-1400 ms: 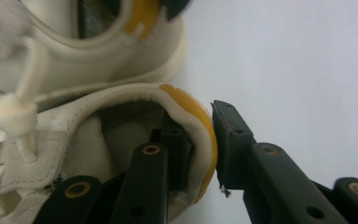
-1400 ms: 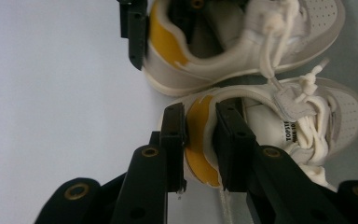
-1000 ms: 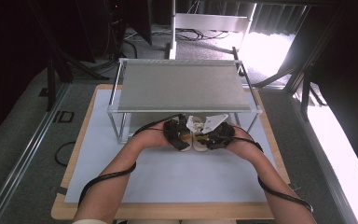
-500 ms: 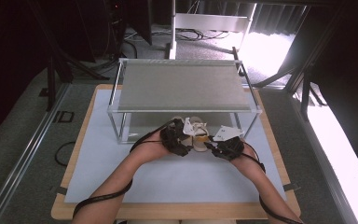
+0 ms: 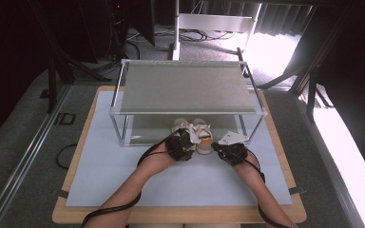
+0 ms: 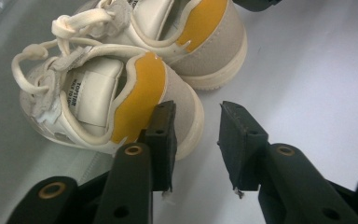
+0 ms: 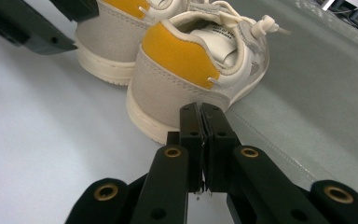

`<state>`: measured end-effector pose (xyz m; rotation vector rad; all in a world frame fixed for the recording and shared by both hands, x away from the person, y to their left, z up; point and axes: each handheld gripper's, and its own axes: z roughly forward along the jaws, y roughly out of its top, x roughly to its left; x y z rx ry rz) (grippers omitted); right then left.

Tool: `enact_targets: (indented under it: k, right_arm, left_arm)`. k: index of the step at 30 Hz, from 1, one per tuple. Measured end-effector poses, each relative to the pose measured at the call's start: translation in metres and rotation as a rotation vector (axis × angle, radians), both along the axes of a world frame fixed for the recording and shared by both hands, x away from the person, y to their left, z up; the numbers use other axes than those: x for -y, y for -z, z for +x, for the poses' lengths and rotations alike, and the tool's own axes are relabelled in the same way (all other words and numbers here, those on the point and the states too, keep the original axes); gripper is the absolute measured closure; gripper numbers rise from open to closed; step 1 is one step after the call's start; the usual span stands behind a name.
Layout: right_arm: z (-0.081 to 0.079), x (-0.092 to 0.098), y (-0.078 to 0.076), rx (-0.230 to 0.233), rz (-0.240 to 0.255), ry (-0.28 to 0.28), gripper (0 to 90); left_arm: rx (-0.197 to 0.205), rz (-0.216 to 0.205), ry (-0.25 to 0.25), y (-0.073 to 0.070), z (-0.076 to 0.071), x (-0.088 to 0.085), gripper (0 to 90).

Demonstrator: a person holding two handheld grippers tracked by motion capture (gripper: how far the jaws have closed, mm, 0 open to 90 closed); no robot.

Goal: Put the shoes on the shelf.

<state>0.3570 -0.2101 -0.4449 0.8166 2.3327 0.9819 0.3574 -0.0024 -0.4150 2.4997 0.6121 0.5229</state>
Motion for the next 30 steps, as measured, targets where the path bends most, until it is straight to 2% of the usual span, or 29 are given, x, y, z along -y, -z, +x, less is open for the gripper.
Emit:
enact_targets:
  k: [7,11,15,21,26,29,30]
  right_arm:
    - [0.004,-0.005,0.000,0.003,-0.007,0.010,87.3]
    - [0.008,-0.012,0.001,0.002,0.009,0.018,87.3]
    - [0.014,-0.019,0.003,0.003,0.018,0.023,87.3]
    - [0.027,-0.026,0.006,-0.006,0.038,0.051,87.1]
    - [0.034,-0.030,0.009,0.004,0.046,0.075,86.8]
    - [0.037,-0.032,0.009,-0.004,0.051,0.086,86.8]
    - [0.041,-0.034,0.010,-0.011,0.049,0.093,86.8]
  left_arm:
    - [0.008,0.007,-0.014,-0.001,0.003,-0.006,78.3]
    - [0.038,0.032,-0.002,0.000,0.008,-0.013,78.2]
    - [0.029,0.012,-0.022,0.002,0.017,-0.019,78.2]
    - [0.054,0.010,-0.027,0.006,0.026,-0.024,78.2]
    - [0.082,0.043,-0.019,0.009,0.034,-0.023,78.0]
    - [0.088,0.054,-0.023,0.011,0.036,-0.023,77.9]
    - [0.095,0.070,-0.031,0.012,0.038,-0.022,77.0]
